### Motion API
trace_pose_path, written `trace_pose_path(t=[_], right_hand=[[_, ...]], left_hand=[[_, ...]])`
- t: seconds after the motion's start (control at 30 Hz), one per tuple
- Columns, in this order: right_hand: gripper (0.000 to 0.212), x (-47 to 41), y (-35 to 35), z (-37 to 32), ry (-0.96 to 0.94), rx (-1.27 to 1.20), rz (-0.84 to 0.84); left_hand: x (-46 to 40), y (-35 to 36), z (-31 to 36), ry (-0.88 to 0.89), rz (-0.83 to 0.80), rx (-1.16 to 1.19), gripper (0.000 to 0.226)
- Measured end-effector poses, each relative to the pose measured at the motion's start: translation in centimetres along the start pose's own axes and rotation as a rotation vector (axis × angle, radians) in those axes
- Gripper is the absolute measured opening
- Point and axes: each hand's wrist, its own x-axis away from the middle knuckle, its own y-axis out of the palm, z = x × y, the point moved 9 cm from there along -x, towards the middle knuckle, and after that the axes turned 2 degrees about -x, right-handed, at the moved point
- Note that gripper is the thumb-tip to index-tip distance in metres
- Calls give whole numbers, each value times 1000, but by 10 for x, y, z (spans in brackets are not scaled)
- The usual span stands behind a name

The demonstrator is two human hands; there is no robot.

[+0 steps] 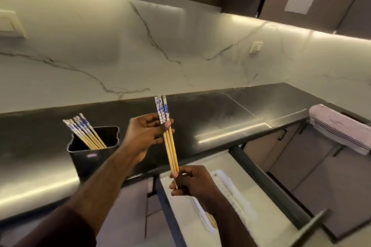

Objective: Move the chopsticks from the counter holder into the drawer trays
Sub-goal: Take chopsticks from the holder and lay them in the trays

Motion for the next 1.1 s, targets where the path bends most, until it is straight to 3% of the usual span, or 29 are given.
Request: trace_pose_path(t=[0.23, 0.43, 0.57, 0.9, 1.1], right_hand=[[18, 75, -143, 51, 158, 6, 101], [19, 91, -225, 82, 230, 88, 155], [20, 78, -258, 109, 264, 157, 207], [17, 18, -315, 183, 473, 252, 236], [18, -21, -325, 219, 594, 229, 213]], left_hand=[[30, 142, -84, -71, 20, -25, 18], [29, 208, -149, -127, 44, -180, 14], [19, 227, -202, -209, 60, -300, 13], [-22, 233, -345, -467, 68, -347, 30], [-49, 229, -387, -447, 36, -610, 40]])
